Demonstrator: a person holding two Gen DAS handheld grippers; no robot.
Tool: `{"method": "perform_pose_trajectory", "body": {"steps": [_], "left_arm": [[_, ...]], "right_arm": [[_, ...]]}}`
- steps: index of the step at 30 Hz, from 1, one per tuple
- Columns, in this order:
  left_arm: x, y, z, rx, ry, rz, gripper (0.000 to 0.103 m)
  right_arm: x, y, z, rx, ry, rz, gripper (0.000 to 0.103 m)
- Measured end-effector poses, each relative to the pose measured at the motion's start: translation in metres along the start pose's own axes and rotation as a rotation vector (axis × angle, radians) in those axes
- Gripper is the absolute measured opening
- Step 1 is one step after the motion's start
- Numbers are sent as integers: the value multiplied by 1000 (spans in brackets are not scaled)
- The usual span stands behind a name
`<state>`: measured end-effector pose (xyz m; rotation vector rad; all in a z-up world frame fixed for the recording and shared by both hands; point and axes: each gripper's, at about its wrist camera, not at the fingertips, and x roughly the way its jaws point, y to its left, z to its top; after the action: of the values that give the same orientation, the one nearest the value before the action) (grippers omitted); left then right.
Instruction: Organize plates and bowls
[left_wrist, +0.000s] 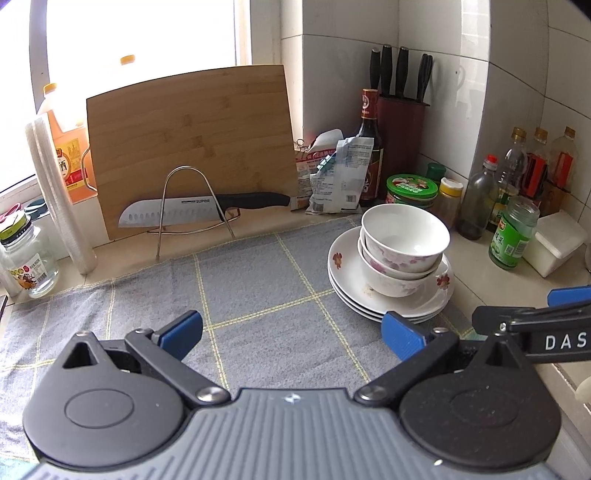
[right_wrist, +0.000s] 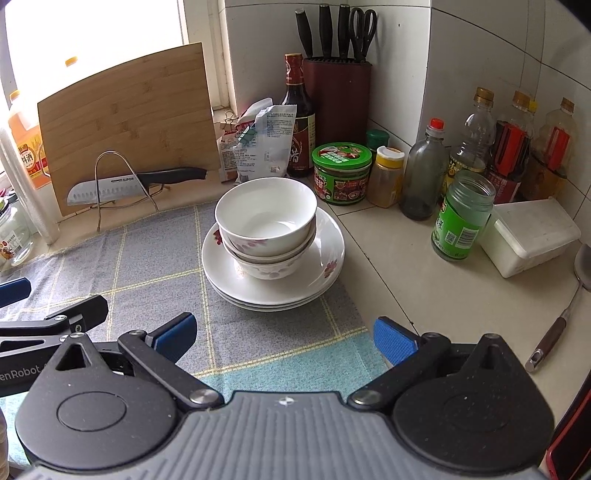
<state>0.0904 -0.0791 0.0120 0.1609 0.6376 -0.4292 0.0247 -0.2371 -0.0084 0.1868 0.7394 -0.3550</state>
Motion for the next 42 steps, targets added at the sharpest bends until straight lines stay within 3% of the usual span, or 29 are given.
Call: {"method": "perform_pose_trajectory", "body": {"steps": [42], "left_arm": [[-3, 1, 2, 0, 7, 2, 102]], "right_arm": [[-7, 0, 3, -7, -19, -1, 103]]}}
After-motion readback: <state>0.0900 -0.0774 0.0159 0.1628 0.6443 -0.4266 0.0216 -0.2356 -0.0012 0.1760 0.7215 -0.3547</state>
